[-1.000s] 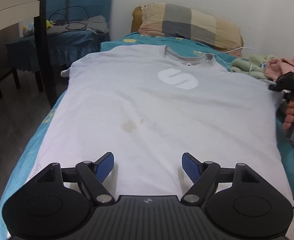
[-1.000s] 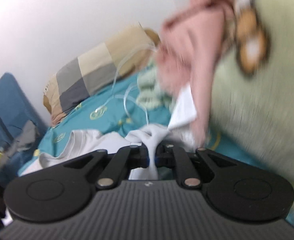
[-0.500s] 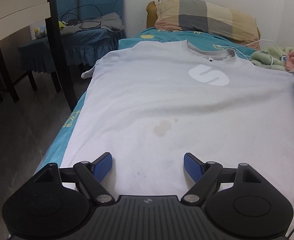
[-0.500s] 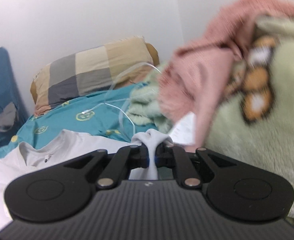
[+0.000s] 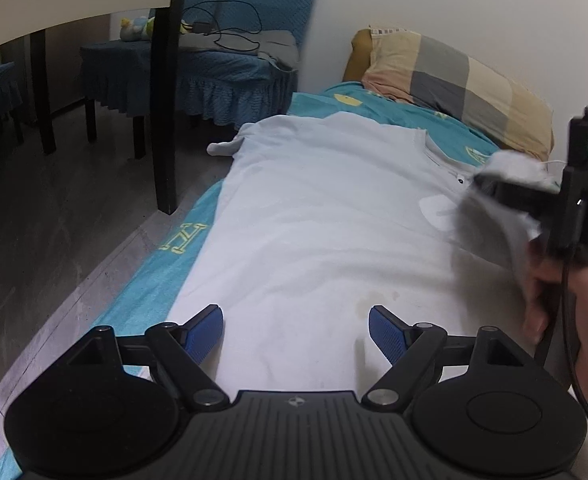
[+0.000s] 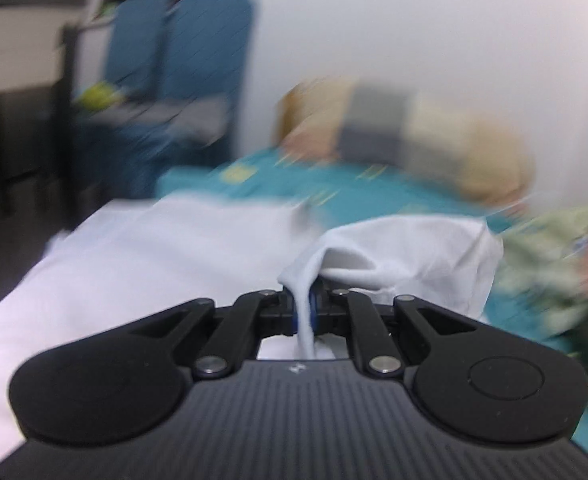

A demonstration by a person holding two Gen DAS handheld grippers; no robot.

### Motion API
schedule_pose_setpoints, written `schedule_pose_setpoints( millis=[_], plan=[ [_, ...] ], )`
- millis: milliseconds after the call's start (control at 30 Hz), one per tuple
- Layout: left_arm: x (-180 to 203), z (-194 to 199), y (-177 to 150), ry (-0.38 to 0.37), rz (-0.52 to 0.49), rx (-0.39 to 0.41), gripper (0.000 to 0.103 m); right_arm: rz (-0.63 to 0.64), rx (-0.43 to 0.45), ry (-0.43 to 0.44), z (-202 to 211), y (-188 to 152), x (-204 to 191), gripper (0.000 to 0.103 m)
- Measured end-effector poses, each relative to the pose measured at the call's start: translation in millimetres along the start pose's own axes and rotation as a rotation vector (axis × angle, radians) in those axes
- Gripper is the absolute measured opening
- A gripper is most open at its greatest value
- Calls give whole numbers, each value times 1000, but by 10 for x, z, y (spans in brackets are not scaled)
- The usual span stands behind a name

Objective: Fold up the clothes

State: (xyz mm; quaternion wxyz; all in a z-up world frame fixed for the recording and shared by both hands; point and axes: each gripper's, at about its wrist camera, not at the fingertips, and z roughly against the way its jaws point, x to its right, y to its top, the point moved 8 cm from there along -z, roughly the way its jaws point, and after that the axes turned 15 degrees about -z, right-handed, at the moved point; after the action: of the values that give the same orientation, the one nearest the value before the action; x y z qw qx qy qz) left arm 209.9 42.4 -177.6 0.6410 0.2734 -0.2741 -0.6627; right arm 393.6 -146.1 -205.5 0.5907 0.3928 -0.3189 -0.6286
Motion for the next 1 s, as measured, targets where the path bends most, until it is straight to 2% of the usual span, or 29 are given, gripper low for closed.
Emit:
schedule_pose_setpoints(
  millis=[67, 133, 233, 433, 567, 667, 800, 867, 1000],
  plan=[
    [-5, -15, 3, -5, 3, 0, 82, -27, -52, 56, 51, -86, -33, 56],
    [35, -30, 7, -14, -4, 2, 82, -60, -61, 110, 242, -99, -5, 73],
    [109, -42, 18, -33, -22, 8, 82, -79, -72, 153, 680, -19, 149, 74],
    [327, 21, -5, -77, -85, 23, 82, -287, -87, 108, 1873, 102, 736, 74],
    [531, 150, -66, -135, -138, 34, 82, -471, -51, 54, 2763, -36, 1043, 74],
    [730, 330, -162, -194, -180, 39, 82, -588, -18, 49, 3249, -287, 1249, 74],
    [1099, 636, -370, -292, -266, 38, 80, -714, -9, -9, 3548, -609, 1564, 75],
    [1340, 808, -507, -349, -314, 36, 78, -744, 9, -35, 3599, -619, 1688, 75],
    [1931, 1127, -828, -471, -373, -3, 74, -778, 37, -31, 3628, -623, 1834, 76]
  ],
)
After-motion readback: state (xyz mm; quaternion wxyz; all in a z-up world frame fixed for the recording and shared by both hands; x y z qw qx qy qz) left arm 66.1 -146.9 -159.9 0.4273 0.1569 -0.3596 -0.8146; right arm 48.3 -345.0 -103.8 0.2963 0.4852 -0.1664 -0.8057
